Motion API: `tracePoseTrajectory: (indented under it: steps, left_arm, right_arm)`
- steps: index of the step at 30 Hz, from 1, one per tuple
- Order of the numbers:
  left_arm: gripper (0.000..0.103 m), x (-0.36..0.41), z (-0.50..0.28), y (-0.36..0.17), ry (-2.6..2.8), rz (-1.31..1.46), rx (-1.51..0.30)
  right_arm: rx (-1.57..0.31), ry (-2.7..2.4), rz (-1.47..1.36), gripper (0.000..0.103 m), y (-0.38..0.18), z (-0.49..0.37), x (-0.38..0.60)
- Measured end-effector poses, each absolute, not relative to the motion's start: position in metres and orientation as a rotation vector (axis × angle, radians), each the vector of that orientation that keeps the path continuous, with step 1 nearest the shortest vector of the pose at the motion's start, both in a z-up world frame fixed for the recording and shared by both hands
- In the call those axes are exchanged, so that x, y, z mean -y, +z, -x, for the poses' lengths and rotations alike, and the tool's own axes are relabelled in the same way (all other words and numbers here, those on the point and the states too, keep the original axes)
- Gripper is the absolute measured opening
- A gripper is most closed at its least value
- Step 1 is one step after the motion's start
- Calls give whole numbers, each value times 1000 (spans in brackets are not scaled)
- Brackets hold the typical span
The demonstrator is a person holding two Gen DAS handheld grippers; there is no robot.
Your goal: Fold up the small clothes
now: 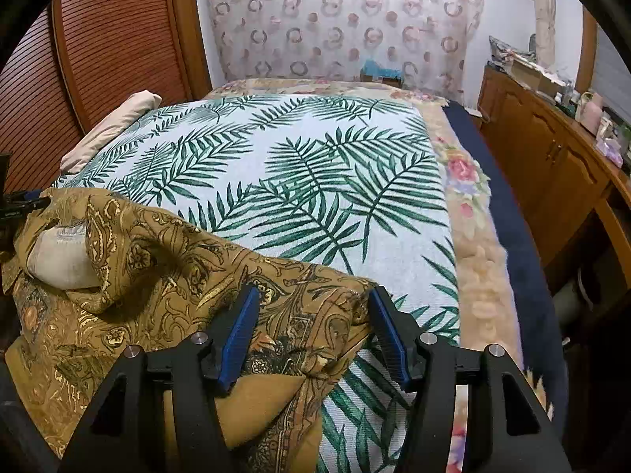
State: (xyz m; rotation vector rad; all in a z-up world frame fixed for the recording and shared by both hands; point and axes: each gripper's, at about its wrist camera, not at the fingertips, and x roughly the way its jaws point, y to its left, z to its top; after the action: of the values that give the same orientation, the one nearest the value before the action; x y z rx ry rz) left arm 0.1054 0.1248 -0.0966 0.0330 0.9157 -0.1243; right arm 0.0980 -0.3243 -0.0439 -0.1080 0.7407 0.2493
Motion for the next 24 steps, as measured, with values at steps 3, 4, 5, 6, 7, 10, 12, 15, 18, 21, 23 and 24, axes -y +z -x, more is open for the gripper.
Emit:
tracePoseTrajectory:
  steps: [3,4,5,6,7,10,12,15,18,21,23,24]
  left_arm:
    - [42,-123,-106,-95,-166,-17,-926]
    - [38,-121,-105,-95,-170,-19,-926]
    - [37,-119,-105,-95,-167,-25,-924]
    - [36,-117,-104,-95,-161,-34,-923]
    - [34,-116,-104,-95,-158,-41,-920]
    - [26,-114,-102,-94,-158,-45,-915]
    - [22,-113,-102,-94,-155,-46,-909]
    - [11,-113,-97,-90,-143,-40,-887]
    - [8,-108,-90,-83,-133,-54,-850]
    - [7,-106,-76,-69,-136,-10,-782]
    - [7,-106,-63,-55,-145,26,-728]
    - [7,-106,-56,-48,-146,42,-702]
  right_arm:
    - [-741,256,110,60,-45,-100,325]
    - [-739,260,109,60,-46,-100,325]
    - [-738,262,108,60,-46,-101,326]
    - [-738,260,108,60,-47,-101,327]
    - [-740,251,110,60,-48,-102,327]
    - [-747,238,106,62,-50,-102,329]
    - [-757,230,102,63,-51,-104,329]
    - [-764,231,102,64,-51,-105,329]
    - [-767,265,116,47,-49,-102,327]
    - [-768,314,142,14,-45,-95,323]
    - [-737,338,155,10,-39,-84,321]
    - [-722,344,147,10,-34,-79,323]
